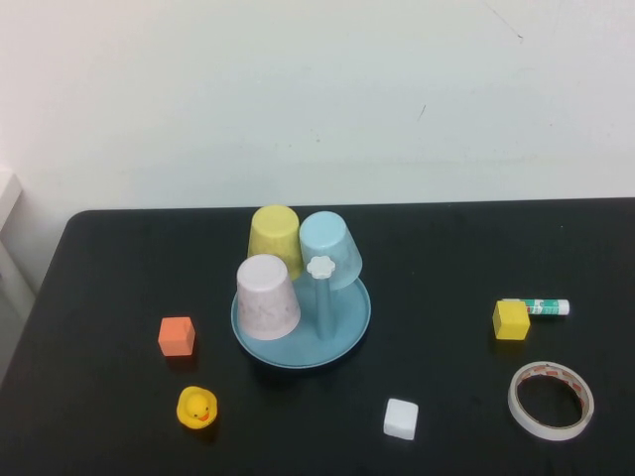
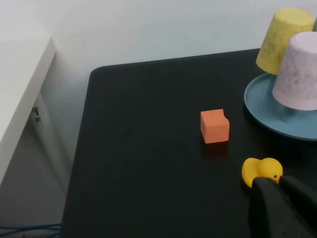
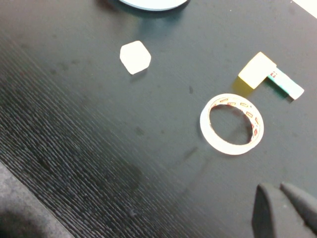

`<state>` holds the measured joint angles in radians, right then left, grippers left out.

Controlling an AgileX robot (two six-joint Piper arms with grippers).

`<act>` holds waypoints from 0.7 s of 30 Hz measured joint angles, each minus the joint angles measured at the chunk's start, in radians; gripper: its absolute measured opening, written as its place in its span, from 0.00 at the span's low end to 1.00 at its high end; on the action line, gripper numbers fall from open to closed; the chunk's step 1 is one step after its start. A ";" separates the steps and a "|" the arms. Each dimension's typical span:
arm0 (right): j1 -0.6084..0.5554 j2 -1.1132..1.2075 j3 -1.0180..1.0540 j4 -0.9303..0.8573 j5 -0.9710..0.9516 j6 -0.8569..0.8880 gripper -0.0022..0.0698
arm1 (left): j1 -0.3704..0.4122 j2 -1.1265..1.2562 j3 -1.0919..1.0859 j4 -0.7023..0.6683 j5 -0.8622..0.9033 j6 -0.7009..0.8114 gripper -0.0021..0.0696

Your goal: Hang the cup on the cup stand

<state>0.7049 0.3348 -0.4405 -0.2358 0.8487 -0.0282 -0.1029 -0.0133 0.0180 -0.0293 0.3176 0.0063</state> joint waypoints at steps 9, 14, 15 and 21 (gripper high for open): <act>0.000 0.000 0.000 0.000 0.000 0.000 0.03 | 0.000 0.000 -0.001 -0.004 0.000 0.009 0.03; 0.000 0.000 0.000 0.000 0.000 0.000 0.03 | 0.000 0.000 -0.001 -0.006 0.000 0.013 0.03; 0.000 0.000 0.000 0.000 0.000 0.000 0.03 | 0.000 0.000 -0.001 -0.006 0.000 0.013 0.03; 0.000 0.000 0.000 0.000 0.000 0.000 0.03 | 0.000 0.000 -0.001 -0.006 0.000 0.017 0.03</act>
<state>0.7049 0.3348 -0.4405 -0.2358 0.8487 -0.0282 -0.1029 -0.0133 0.0165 -0.0353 0.3176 0.0238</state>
